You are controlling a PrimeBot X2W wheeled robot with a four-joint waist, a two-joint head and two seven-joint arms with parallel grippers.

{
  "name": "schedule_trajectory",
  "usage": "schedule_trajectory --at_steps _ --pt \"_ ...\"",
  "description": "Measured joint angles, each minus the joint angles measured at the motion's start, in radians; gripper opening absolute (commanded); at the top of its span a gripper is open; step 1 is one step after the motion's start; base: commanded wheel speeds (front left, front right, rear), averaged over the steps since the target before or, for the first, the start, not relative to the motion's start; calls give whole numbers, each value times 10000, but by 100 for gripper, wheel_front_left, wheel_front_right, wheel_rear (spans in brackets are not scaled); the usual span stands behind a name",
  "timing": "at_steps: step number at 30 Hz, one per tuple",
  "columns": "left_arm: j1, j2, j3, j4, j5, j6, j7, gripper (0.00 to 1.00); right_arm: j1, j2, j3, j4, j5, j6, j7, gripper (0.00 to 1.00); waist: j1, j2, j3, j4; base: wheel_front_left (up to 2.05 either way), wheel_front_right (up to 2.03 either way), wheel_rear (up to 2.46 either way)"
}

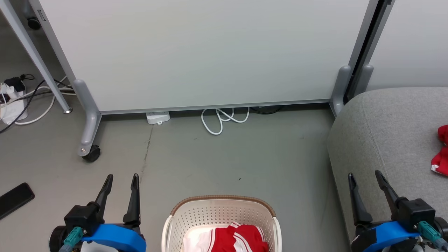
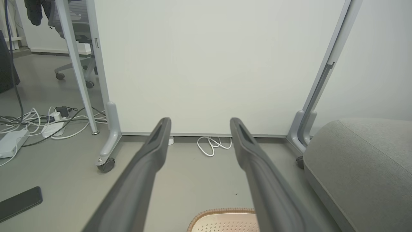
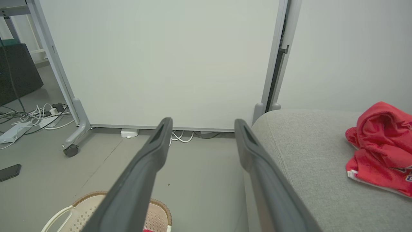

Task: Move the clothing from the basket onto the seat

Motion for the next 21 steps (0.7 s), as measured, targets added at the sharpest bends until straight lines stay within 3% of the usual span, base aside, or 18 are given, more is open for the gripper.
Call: schedule_trajectory --at_steps 21 --pt "-28 -61 -242 188 -6 0 0 100 -58 0 213 -94 161 0 134 100 0 0 486 -259 0 0 0"
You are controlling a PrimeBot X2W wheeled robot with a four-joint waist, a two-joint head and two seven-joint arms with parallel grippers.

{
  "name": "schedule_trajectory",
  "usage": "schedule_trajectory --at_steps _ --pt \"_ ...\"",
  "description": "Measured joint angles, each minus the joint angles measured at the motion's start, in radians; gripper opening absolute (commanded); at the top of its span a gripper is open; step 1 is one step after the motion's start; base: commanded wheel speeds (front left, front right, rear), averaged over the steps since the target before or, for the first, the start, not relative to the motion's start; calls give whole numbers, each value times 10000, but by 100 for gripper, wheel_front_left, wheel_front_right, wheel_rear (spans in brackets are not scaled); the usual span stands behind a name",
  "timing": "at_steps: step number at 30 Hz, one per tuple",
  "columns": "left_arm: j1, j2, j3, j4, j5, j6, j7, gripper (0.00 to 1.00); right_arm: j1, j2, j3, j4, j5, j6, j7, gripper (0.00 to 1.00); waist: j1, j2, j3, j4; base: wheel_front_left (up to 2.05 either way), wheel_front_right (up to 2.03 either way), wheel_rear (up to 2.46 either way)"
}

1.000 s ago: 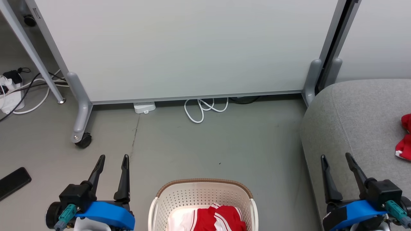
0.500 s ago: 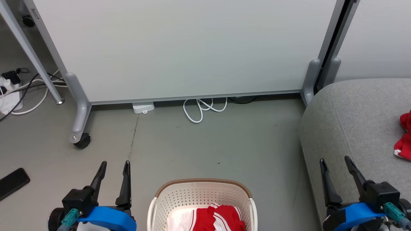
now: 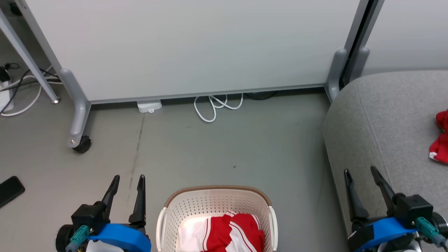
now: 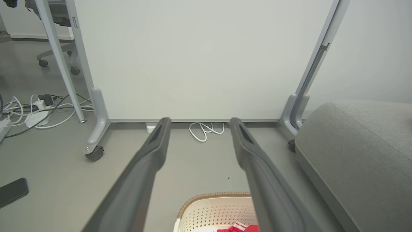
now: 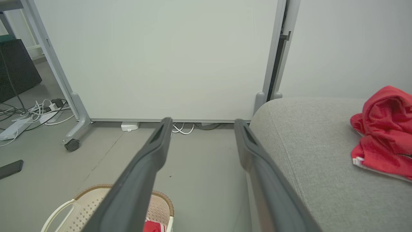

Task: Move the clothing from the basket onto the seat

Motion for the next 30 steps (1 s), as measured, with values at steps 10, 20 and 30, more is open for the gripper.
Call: schedule_trajectory --at_steps 10,20,30 --pt "-988 69 -974 922 -424 0 0 100 -913 4 456 -305 270 0 -142 100 1 0 1400 -529 0 0 0" --pt "-3068 278 -2725 2790 -1425 0 81 100 -2076 -4 986 -617 382 0 -374 100 3 -1 3694 -1425 0 0 0" --pt "-4839 391 -4201 4922 -2121 0 784 100 -2733 -8 1292 -1043 700 0 -690 100 3 -1 5908 -2426 0 0 0"
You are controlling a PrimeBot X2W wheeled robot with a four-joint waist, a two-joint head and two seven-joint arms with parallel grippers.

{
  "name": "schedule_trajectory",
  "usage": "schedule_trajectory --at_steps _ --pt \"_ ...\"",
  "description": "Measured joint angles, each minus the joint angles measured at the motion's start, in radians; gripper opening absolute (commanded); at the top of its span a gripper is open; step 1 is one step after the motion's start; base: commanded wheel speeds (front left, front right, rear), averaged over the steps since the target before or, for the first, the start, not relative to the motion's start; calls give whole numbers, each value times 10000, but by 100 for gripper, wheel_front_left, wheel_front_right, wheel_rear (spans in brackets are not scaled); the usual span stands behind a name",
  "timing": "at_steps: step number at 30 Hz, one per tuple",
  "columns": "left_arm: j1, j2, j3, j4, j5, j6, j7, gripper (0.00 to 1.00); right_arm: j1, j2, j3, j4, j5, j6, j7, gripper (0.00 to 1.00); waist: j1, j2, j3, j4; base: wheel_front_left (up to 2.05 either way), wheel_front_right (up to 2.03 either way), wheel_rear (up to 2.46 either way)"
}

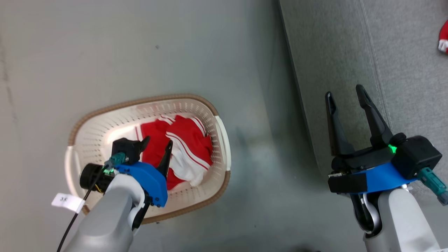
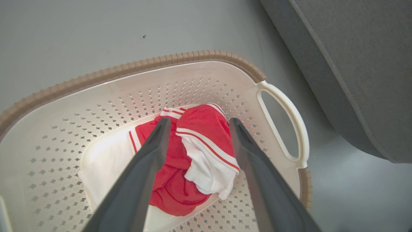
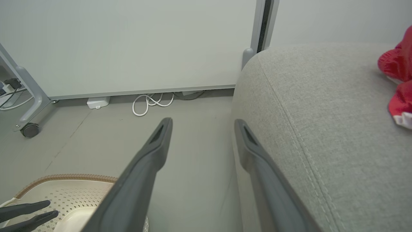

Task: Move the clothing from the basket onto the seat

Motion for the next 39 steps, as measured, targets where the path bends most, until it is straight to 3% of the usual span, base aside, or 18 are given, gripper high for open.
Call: schedule_trajectory --at_steps 19,34,36,39 --pt "-2227 522 -1407 1430 -1197 0 686 100 -526 0 393 -834 535 0 -203 100 -1 0 3185 -990 0 0 0" --pt "-3153 535 -2006 2194 -1952 92 439 100 -648 2 533 -1091 750 0 -221 100 -2 0 3797 -1162 0 0 0" --pt "-3269 502 -1981 2573 -1964 332 619 100 -649 2 533 -1112 750 0 -232 100 -3 0 3831 -1155 0 0 0" --pt "-3314 259 -1946 2903 -2178 234 1060 100 -647 2 546 -1139 750 0 -242 100 -3 0 3879 -1121 0 0 0"
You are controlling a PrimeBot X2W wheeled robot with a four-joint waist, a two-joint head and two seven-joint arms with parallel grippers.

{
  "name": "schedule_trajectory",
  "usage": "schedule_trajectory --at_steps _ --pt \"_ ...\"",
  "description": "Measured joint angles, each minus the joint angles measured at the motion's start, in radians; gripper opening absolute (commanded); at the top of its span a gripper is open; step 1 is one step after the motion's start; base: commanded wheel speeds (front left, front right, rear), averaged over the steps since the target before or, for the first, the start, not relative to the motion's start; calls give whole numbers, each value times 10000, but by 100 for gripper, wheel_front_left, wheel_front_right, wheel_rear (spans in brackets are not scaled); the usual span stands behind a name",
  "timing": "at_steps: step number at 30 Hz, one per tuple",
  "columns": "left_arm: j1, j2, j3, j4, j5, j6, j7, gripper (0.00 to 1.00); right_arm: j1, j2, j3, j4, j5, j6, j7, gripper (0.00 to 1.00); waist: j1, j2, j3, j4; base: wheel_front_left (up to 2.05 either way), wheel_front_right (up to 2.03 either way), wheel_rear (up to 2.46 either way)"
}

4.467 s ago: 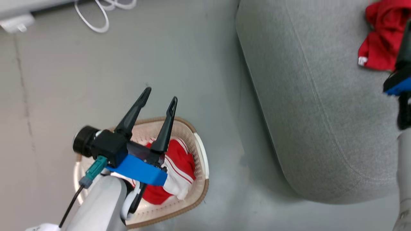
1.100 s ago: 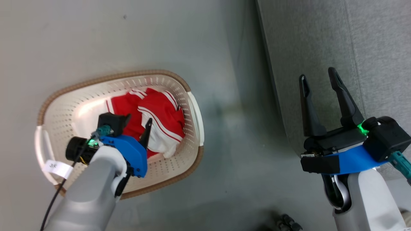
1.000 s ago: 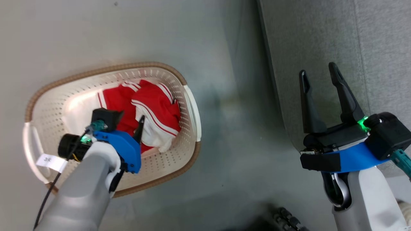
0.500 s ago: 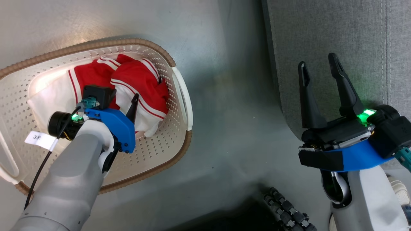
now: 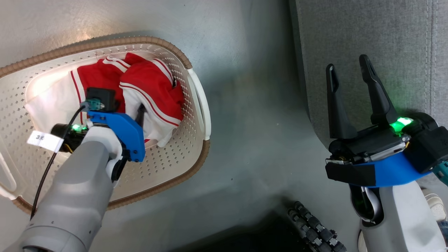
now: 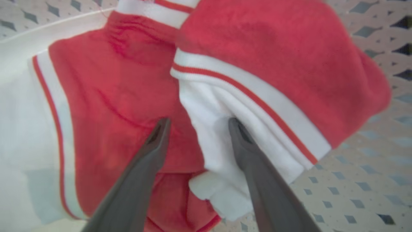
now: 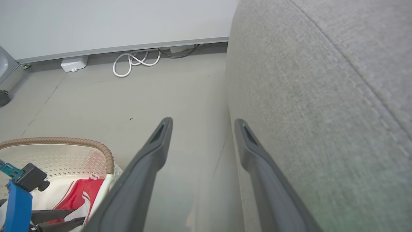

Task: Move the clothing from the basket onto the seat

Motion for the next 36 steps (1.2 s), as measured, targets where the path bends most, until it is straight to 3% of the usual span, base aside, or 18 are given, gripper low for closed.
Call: schedule_trajectory --at_steps 9,11,13,27,36 --pt "-78 -290 -192 282 -318 -188 805 100 3 0 -31 -46 -36 0 -2 100 0 1 102 151 0 0 0" --pt "-78 -303 -263 307 -385 -190 966 44 4 0 -31 -52 -40 -2 -2 100 0 0 97 165 0 0 0" --pt "-78 -303 -366 295 -378 -203 989 0 5 0 -31 -54 -67 0 -2 100 0 1 88 172 0 0 0" --pt "35 -77 -976 -391 -884 -232 1120 0 -33 6 -6 56 -113 2 6 100 0 1 -162 212 0 0 0" --pt "627 -136 -1471 -761 -1298 -232 830 0 -97 6 -21 435 -349 0 10 100 -1 0 -1284 506 0 0 0"
